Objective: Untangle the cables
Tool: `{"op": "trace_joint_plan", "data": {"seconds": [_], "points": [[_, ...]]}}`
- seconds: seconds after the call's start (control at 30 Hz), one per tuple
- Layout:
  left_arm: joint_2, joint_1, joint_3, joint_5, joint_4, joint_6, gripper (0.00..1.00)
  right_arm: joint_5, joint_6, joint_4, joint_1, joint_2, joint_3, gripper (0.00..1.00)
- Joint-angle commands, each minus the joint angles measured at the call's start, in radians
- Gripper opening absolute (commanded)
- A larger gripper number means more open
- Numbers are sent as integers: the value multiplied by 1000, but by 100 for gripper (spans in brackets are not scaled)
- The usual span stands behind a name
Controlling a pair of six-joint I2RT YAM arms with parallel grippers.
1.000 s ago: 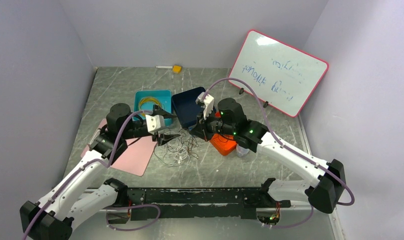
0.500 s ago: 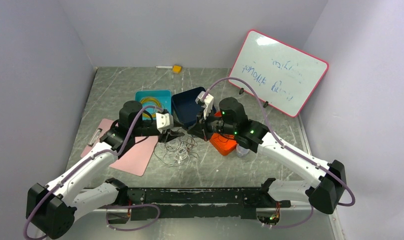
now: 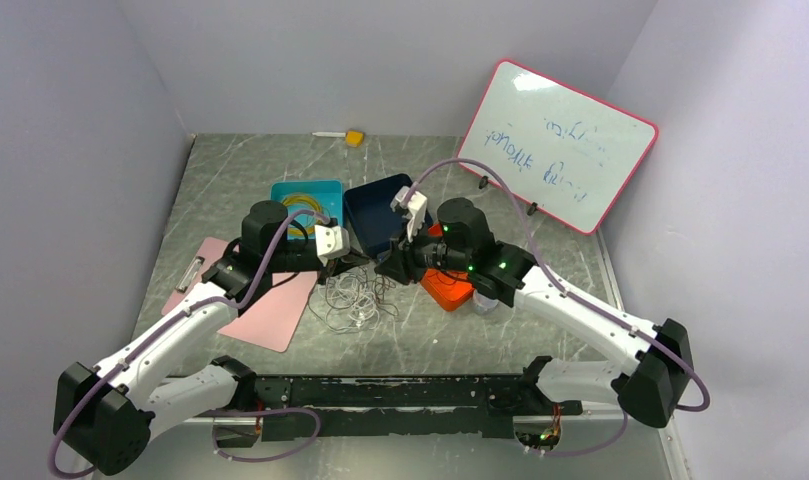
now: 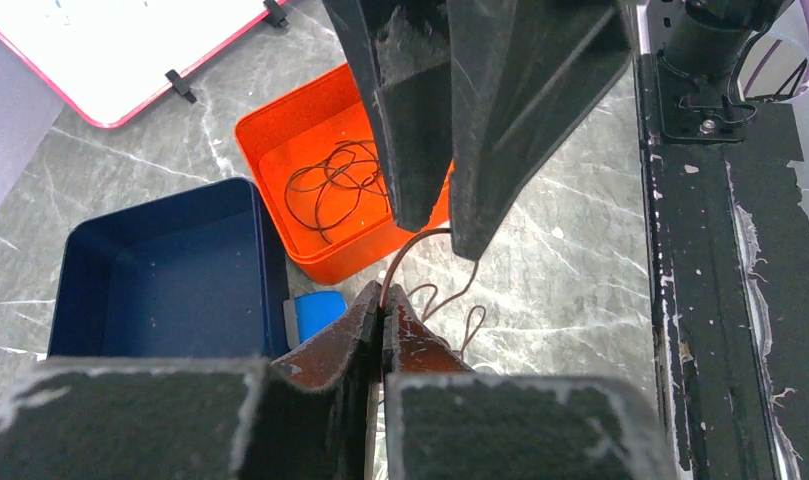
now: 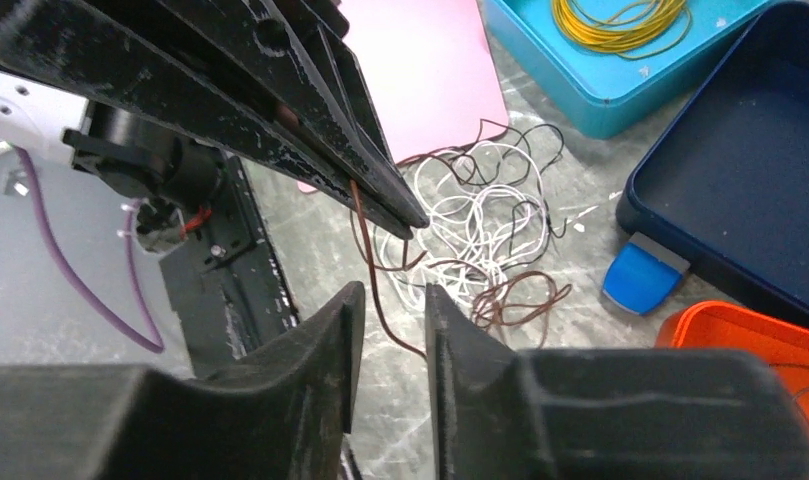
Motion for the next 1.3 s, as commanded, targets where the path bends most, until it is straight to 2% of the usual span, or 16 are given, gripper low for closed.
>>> {"op": "trace_joint_plan", "data": {"seconds": [0.0,0.17,0.37,0.43,0.53,0.63,0.73,1.2,1.27], "points": [[-5,-8,43,-4,-11,15,7,-19,-13,31,-2,17,-22,36],[1,-8,46,-5,-8,6,7,-24,-8,66,-3,31,-41,40],[-6,-8,42,-10,3,-12,7,-24,3,117,-2,61,-57,39],[-8,-8,39,-8,7,-19,7,-20,13,140,-2,66,-62,36],[-13,-8,34,-11,14,-35,8,-15,26,164,-1,68,-64,25],[-27,-8,15,-24,38,-58,18,-6,34,174,-2,61,-63,8],[-48,-8,-11,-34,74,-82,27,12,37,170,-3,48,-61,0],[-147,-8,-133,-82,242,-203,81,78,69,164,-2,10,-33,0],[-154,-8,-149,-85,264,-225,85,91,77,164,-2,8,-28,0]]}}
